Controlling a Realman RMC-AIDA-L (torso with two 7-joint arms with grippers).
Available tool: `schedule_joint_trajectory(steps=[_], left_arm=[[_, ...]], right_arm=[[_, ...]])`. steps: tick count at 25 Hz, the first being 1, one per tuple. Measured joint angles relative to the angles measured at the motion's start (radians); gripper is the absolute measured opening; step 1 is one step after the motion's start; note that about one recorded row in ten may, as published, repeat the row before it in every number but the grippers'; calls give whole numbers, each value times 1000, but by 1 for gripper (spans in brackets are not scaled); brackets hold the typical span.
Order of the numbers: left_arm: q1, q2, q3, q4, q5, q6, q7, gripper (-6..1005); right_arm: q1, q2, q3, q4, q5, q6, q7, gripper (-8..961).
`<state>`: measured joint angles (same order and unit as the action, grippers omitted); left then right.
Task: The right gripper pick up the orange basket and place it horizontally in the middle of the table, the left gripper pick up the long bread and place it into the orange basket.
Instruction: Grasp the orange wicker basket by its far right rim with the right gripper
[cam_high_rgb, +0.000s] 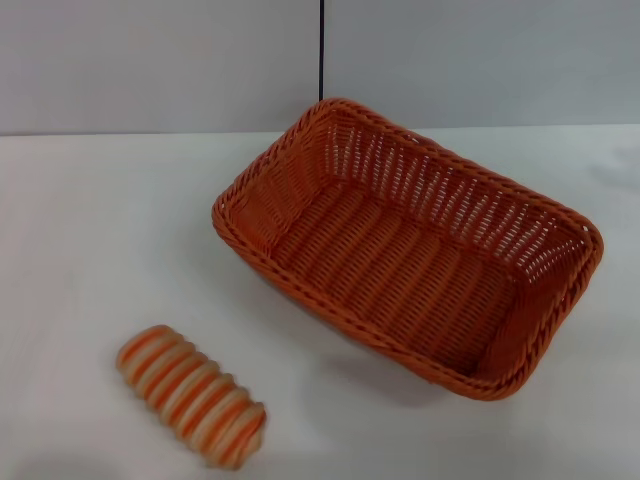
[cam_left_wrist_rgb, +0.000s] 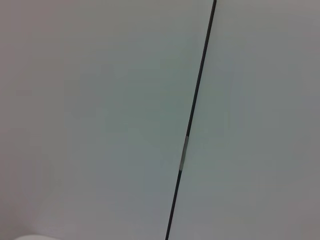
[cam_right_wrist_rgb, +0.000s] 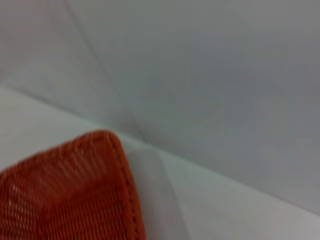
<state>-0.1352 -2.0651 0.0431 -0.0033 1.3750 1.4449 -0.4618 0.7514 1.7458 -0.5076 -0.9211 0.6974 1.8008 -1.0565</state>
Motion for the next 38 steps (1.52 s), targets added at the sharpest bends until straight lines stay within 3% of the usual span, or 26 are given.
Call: schedule_joint_trajectory(steps=[4,8,10,11,12,17,23,30,38], left_arm=[[2,0,13,0,1,-3,0,800],[1,0,41,0,1,-3,0,799],[1,0,49,0,1,-4,0,799],[2,1,49,0,1,-4,1,799],[3,1,49,0,1,-5,1,799],[10,2,50,4,1,-6,0,799],[13,3,50,9,1,-6,0,799],[13,5,51,15,1,-8,0,799],[19,5,51,29,1,-15,7,799]], right_arm=[[61,-3,-133,17,-11,3,57,567],[117,-2,-159,126,-19,-11,73,567],[129,17,-161,146,-22,-18,73,567],[131,43,-162,147,-22,-24,73,567],[131,43,-162,147,-22,-24,73,567],[127,106,-164,145,-22,-51,70,566],[119,152,-169,151,-28,-109,74,566],[118,180,-197,178,-36,-185,76,566],[122,191,-210,260,-36,-292,63,566]])
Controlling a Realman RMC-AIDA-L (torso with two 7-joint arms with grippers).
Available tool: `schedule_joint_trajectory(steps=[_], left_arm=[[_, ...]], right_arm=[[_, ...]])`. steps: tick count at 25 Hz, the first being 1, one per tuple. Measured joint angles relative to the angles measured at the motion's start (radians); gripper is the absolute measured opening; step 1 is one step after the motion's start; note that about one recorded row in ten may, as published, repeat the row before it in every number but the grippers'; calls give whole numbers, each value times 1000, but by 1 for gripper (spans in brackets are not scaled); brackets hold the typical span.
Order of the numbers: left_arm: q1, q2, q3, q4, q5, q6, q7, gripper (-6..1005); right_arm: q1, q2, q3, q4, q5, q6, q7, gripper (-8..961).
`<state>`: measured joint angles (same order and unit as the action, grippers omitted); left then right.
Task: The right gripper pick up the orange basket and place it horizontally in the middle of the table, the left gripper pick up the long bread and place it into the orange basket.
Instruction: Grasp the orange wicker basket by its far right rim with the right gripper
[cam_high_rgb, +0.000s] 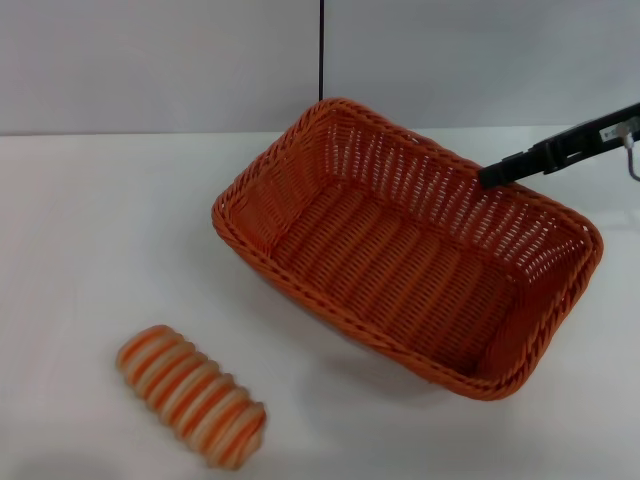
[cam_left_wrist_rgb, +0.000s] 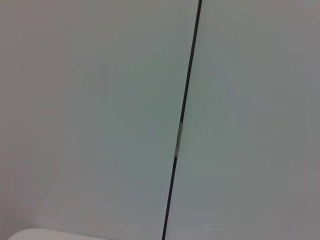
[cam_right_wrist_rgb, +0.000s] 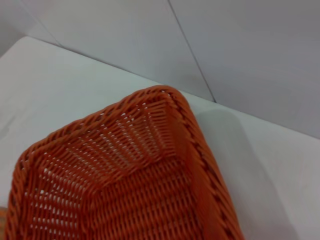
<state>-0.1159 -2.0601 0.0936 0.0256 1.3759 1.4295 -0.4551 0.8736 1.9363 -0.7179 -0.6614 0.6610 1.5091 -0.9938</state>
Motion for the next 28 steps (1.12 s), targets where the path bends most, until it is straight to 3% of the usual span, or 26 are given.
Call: schedule_joint_trajectory(steps=[21,28], left_arm=[[4,0,0,11,0,3,-2,799],[3,0,1,11,0,6,-5,799]], right_arm=[[-6,77,2,95,34,-184,-143,567],[-17,80,3,112,38,-220,-145,531]])
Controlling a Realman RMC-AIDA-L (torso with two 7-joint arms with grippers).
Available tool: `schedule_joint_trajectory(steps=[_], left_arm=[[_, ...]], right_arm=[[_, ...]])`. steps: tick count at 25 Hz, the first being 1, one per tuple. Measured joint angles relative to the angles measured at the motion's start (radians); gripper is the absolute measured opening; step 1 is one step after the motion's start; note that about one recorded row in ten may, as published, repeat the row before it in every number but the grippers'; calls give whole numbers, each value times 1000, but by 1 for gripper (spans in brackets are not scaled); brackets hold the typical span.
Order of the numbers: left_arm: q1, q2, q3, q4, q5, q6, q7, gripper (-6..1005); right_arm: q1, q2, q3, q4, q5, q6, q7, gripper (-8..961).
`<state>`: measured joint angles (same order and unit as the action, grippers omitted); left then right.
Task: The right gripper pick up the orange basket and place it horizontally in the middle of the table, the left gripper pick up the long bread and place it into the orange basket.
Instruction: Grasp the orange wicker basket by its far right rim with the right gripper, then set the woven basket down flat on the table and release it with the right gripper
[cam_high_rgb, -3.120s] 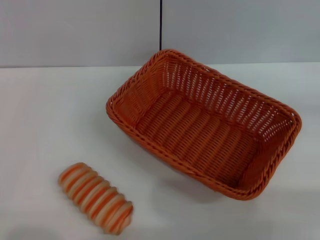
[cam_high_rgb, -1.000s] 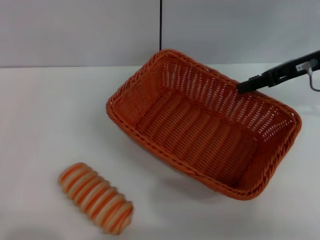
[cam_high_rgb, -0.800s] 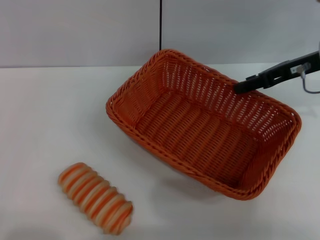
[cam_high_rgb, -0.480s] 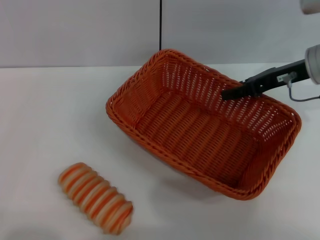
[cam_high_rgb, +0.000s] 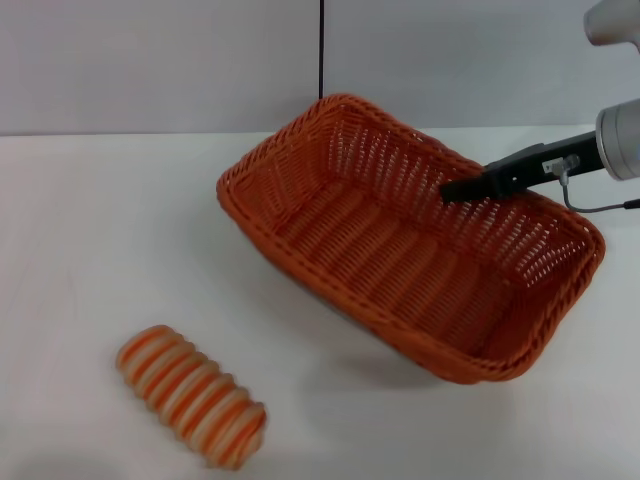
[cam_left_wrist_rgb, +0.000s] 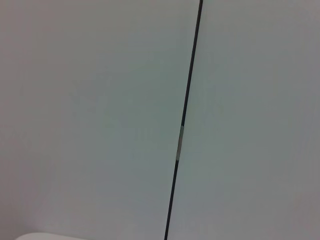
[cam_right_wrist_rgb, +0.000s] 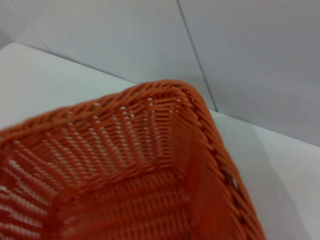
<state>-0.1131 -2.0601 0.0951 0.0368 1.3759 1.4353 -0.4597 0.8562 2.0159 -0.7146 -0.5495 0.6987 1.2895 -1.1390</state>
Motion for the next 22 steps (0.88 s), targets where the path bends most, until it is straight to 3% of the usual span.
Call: schedule_joint_trajectory(steps=[9,11,22], left_arm=[[-6,-1,0,0,0,-3,0,799],[-6,-1,0,0,0,-3,0,799],[-5,-2,0,0,0,-7,0,799]], right_arm=[[-59,25,1,-63,50,-19,-28,348],[-62,26,2,-75,56,-13,-28,182],[-38,21,-15,-153,57,132,-73,158]])
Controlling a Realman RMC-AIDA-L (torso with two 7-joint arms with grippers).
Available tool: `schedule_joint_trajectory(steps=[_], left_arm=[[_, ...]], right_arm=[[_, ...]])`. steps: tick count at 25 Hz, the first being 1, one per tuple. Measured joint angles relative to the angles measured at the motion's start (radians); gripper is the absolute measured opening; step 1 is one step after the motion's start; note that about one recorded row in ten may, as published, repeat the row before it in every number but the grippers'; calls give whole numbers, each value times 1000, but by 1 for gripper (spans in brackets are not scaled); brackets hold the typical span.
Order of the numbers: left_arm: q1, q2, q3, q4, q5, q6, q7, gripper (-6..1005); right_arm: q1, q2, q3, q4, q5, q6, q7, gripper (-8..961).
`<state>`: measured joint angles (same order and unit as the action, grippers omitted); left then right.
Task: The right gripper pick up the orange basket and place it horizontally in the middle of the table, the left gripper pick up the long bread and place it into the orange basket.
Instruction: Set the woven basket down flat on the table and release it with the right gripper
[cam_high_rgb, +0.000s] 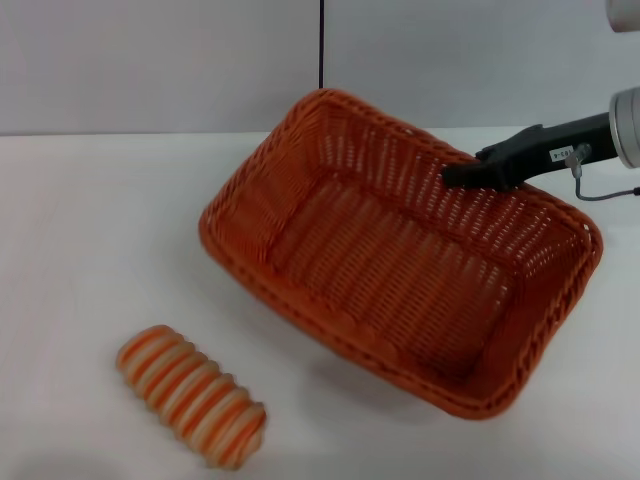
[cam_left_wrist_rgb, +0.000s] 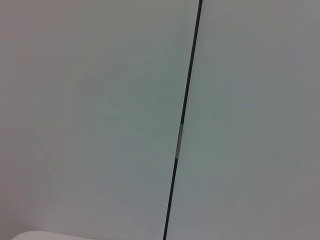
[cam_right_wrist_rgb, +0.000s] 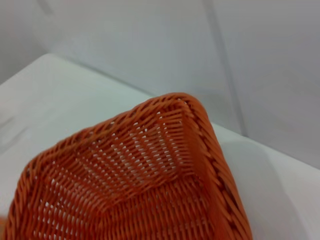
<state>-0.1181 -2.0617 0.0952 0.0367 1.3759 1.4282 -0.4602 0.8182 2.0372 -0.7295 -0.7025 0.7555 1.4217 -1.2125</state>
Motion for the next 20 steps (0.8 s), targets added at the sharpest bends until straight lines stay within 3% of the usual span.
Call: schedule_joint_trajectory(steps=[8,20], left_arm=[[-1,0,-1,-3,0,-9,0,799],[24,0,-6,-10,-4,0,0,799]], right_arm=[[33,4,-146,-81,5,108,-72,157],[0,13,-361,-300,-11,90,-125,157]])
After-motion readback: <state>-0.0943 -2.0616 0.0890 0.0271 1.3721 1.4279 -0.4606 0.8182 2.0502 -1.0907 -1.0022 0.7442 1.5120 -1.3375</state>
